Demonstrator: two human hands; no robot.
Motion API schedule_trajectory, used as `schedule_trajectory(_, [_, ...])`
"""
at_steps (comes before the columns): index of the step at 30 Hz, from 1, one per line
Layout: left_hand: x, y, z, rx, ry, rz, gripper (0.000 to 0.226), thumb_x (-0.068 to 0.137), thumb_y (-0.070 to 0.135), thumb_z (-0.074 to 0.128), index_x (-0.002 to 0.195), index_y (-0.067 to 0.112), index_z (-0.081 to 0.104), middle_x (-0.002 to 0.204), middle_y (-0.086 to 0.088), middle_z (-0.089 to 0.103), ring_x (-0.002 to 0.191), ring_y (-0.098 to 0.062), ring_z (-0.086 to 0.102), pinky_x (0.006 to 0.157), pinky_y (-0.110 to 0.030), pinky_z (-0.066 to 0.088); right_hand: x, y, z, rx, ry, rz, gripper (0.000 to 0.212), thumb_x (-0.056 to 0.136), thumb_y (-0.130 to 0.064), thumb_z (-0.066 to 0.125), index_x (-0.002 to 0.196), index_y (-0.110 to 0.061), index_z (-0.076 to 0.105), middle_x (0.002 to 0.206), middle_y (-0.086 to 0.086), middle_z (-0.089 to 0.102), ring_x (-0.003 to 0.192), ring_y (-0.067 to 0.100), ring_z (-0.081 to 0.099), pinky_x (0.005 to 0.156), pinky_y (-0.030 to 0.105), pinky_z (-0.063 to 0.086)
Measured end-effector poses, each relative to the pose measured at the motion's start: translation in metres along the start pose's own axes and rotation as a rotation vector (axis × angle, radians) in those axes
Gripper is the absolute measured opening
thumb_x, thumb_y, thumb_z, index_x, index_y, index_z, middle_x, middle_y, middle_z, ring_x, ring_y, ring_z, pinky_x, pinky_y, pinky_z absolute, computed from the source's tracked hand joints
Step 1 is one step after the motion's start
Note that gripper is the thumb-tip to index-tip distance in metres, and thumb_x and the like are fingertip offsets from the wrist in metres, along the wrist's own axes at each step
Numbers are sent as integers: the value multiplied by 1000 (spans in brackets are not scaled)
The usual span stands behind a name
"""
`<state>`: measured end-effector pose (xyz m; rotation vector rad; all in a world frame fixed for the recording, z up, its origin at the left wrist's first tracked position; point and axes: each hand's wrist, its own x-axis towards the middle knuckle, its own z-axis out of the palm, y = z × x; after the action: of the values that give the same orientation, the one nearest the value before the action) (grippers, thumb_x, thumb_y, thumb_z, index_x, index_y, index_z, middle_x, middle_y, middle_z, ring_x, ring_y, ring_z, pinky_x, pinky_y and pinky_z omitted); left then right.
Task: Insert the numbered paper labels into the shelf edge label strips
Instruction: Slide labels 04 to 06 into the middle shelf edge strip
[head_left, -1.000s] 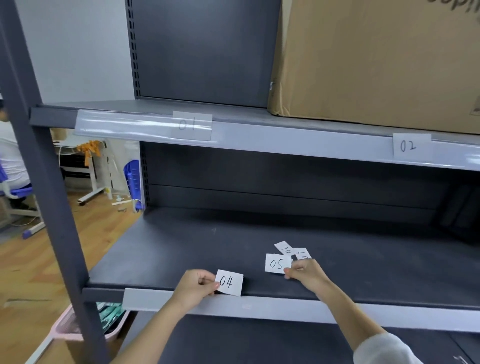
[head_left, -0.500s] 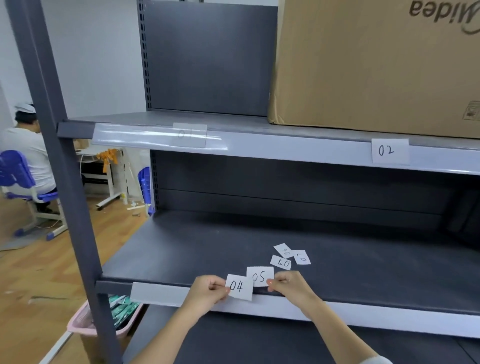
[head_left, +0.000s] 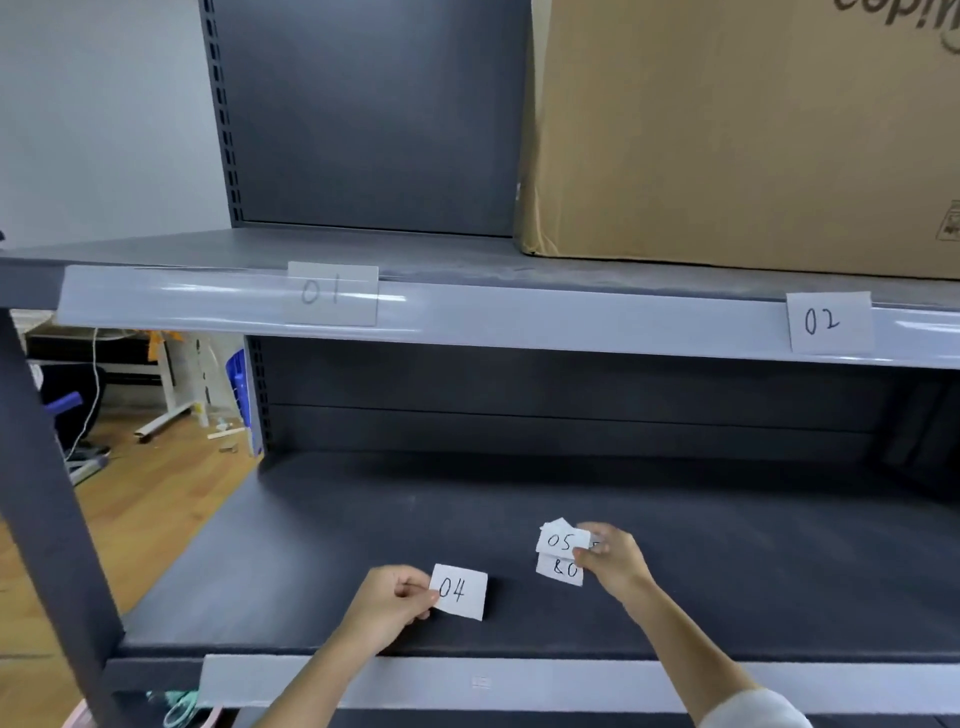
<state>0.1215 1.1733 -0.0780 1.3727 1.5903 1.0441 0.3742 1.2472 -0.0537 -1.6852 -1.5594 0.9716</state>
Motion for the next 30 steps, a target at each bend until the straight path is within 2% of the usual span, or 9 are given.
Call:
schedule_trajectory(5, [11, 0, -10, 10, 46, 1, 21, 82, 0, 62, 67, 15, 66, 51, 6, 63, 43, 2, 55, 46, -9, 41, 26, -3, 3, -7, 107, 68, 22, 82, -4, 57, 104, -5, 60, 87, 8, 61, 75, 20, 56, 51, 19, 39])
schedule_trajectory(8, [19, 0, -15, 7, 89, -12, 23, 82, 1, 62, 65, 16, 66, 46, 6, 63, 44, 0, 55, 49, -12, 42, 39, -3, 7, -76, 114, 88, 9, 84, -5, 54, 83, -10, 62, 86, 9, 62, 71, 21, 55, 62, 29, 47])
schedule_trajectory(10, [22, -1, -16, 9, 118, -24, 25, 81, 1, 62, 64, 19, 64, 45, 7, 63, 45, -1, 56, 51, -14, 43, 45, -1, 10, -154, 119, 83, 8, 85, -9, 55, 85, -13, 62, 96, 9, 66, 80, 23, 57, 74, 32, 49])
schedule_trajectory(13, [25, -4, -18, 21, 132, -42, 24, 81, 0, 63, 65, 18, 64, 47, 6, 63, 43, 0, 56, 51, -15, 44, 52, 0, 15, -326, 137, 99, 21, 87, -17, 56, 105, -11, 64, 109, 7, 68, 102, 25, 59, 82, 31, 46])
schedule_trajectory(16, [27, -8, -20, 32, 141, -59, 25, 81, 0, 63, 64, 19, 64, 44, 7, 63, 42, 1, 56, 51, -15, 43, 55, 1, 16, -490, 109, 84, 9, 88, -24, 52, 87, -17, 58, 113, 5, 66, 116, 24, 50, 86, 31, 40])
schedule_trajectory(19, [28, -10, -21, 26, 155, -67, 26, 81, 0, 63, 63, 19, 63, 44, 7, 63, 41, 2, 55, 50, -14, 43, 61, 1, 17, -582, 66, 83, 22, 86, -34, 55, 73, -19, 46, 117, 3, 62, 119, 23, 45, 90, 29, 38])
schedule_trajectory(22, [29, -10, -21, 28, 150, -67, 25, 81, 0, 63, 64, 18, 64, 45, 7, 63, 42, 1, 55, 50, -13, 43, 65, 0, 19, -605, 72, 80, 21, 85, -35, 57, 95, -17, 60, 122, 3, 58, 121, 23, 42, 93, 30, 38])
schedule_trajectory(24, [29, -9, -21, 27, 144, -62, 24, 81, 0, 62, 65, 18, 64, 46, 7, 63, 42, 1, 55, 50, -13, 43, 66, 0, 19, -621, 85, 51, 29, 85, -34, 58, 111, -20, 59, 126, 3, 53, 123, 22, 40, 96, 30, 37])
schedule_trajectory(30, [23, -10, -25, 32, 135, -40, 24, 82, 0, 62, 66, 18, 64, 52, 7, 63, 41, 4, 54, 47, -10, 41, 56, -8, 19, -597, 132, -18, 24, 86, -25, 59, 107, -15, 54, 105, 3, 69, 106, 21, 57, 89, 29, 36])
